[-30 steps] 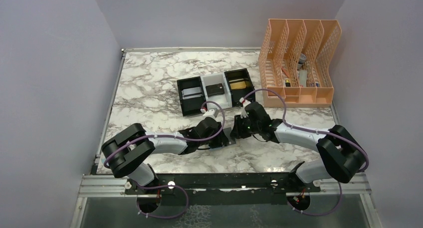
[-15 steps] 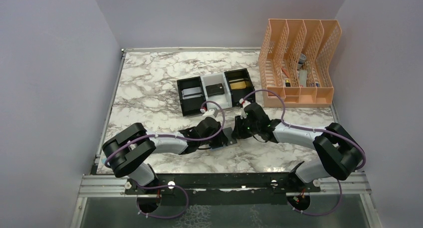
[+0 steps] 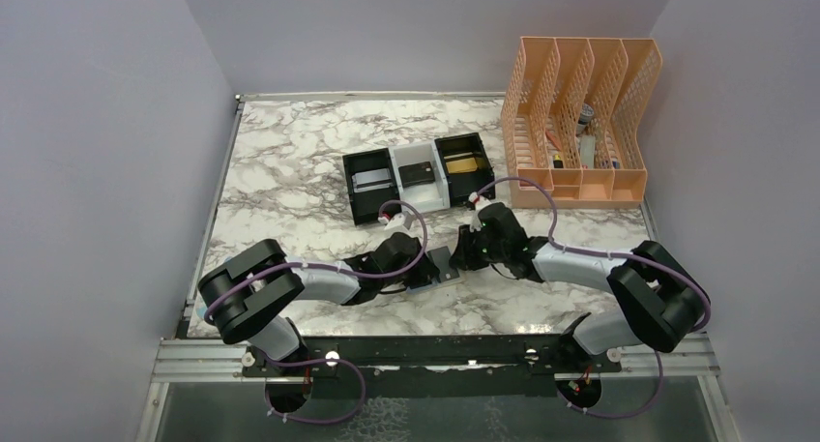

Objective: Take the credit cards out of the card holder

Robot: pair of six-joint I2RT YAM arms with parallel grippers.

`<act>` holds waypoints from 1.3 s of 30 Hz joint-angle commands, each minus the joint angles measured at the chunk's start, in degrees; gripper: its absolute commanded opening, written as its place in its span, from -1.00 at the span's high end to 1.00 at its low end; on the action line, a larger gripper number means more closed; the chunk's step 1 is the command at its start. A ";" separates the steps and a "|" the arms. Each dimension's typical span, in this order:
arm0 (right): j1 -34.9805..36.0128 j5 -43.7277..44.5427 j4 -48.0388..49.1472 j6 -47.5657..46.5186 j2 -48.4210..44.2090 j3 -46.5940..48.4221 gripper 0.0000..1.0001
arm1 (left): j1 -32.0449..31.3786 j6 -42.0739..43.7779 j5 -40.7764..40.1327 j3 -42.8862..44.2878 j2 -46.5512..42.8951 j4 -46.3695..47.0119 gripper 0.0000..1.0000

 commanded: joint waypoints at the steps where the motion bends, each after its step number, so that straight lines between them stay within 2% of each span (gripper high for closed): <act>1: 0.19 -2.66 -0.54 0.61 0.73 -2.84 0.61 | -0.18 -2.83 -3.10 -1.36 0.63 2.87 0.62; 13: 0.16 -6.99 2.21 1.26 0.76 -5.34 0.61 | -0.17 -6.38 -2.76 -1.13 4.53 6.08 0.68; 18: 0.16 -6.69 2.42 1.25 -0.24 -6.15 0.61 | -0.17 -7.07 -3.47 -1.91 3.98 6.70 1.00; 39: 0.17 -6.07 0.42 -0.08 -1.44 -3.98 0.61 | -0.18 -6.44 -4.25 -7.22 -1.01 6.51 1.00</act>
